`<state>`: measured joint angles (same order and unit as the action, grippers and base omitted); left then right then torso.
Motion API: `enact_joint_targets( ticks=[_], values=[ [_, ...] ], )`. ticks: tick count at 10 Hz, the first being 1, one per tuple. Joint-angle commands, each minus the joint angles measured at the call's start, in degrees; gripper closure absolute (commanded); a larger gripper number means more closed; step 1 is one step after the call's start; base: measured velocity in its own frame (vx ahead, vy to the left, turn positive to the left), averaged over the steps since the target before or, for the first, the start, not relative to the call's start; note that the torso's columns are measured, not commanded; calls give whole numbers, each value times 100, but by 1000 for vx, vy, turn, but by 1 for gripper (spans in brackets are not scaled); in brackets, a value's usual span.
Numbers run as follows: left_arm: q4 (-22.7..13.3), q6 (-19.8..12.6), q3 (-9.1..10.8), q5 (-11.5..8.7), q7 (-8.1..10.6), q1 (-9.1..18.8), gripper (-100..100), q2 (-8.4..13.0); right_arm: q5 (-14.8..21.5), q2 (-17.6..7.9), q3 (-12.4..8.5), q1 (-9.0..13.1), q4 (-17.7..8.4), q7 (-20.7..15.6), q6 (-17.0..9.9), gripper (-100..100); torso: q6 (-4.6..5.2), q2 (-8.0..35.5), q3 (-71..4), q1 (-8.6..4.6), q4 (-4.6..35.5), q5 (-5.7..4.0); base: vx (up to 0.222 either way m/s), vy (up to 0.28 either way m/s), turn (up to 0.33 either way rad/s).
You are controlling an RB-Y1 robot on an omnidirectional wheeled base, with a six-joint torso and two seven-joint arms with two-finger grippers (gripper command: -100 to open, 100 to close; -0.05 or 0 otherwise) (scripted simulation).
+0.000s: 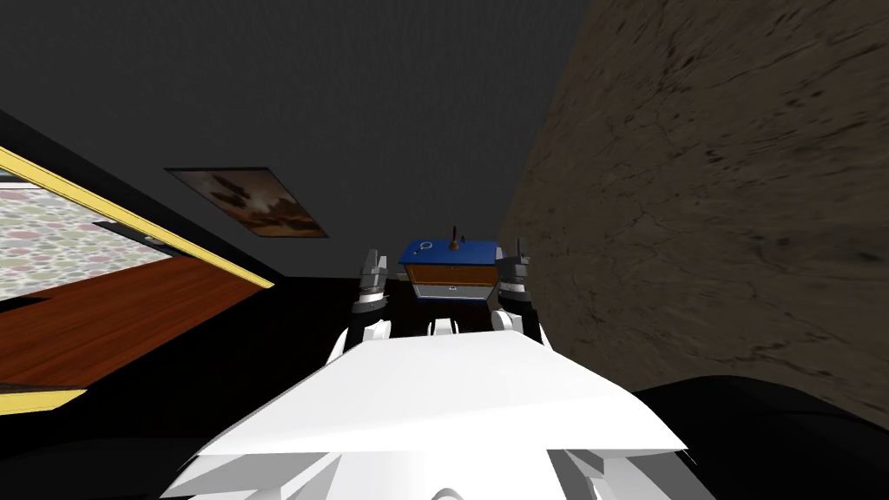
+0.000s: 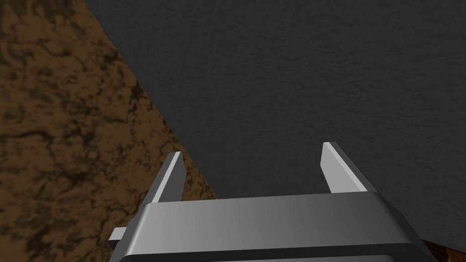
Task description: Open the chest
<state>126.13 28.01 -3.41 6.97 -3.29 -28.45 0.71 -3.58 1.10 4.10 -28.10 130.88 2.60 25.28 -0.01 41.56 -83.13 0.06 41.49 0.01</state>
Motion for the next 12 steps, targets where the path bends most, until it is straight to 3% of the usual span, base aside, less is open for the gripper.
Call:
enact_joint_targets(
  ticks=[1, 3, 4, 5, 6, 9, 10, 11, 12],
  values=[
    [-1, 0, 0, 0, 0, 0, 0, 0, 395, -281, 209, -49, -224, 32, -374, -100, 1, 57, -110, 3, 57, 1, -15, 43, 53],
    [-1, 0, 0, 0, 0, 0, 0, 0, 740, -492, 382, -43, -499, 73, -788, -100, 1, 70, -143, 0, 77, 0, -14, 54, 78],
    [-1, 0, 0, 0, 0, 0, 0, 0, 807, -492, 382, -43, -499, 73, -788, -100, 2, 73, -143, -1, 79, 0, -7, 47, 32],
    [-1, 0, 0, 0, 0, -1, 0, 0, 1034, -596, 484, -38, -667, 96, -983, -100, 3, 71, -145, -10, 79, -1, 0, 39, 61],
    [-1, 0, 0, 0, 0, 0, 0, 0, 1055, -596, 484, -38, -667, 96, -1038, -100, 1, 69, -146, -11, 78, -3, 3, 29, 38],
    [-1, 0, 0, 0, 0, -1, 0, 0, 1581, -804, 714, -24, -1061, 146, -1511, -100, 3, 73, -145, -6, 80, -1, 2, 35, 66],
    [-1, 0, 0, 0, 0, 0, 0, 0, 1623, -804, 714, -24, -1061, 146, -1617, -100, 1, 73, -143, -5, 79, -1, 1, 32, 49],
    [-1, 0, 0, 0, 0, -1, 0, 0, 1861, -909, 839, -14, -1285, 172, -1806, -100, 3, 75, -143, -6, 80, -1, 11, 43, 95],
    [-1, 0, 0, 0, 0, 0, 0, 0, 1938, -909, 839, -14, -1285, 172, -1932, -100, 1, 72, -144, -2, 79, -1, 7, 39, 47]
  ],
)
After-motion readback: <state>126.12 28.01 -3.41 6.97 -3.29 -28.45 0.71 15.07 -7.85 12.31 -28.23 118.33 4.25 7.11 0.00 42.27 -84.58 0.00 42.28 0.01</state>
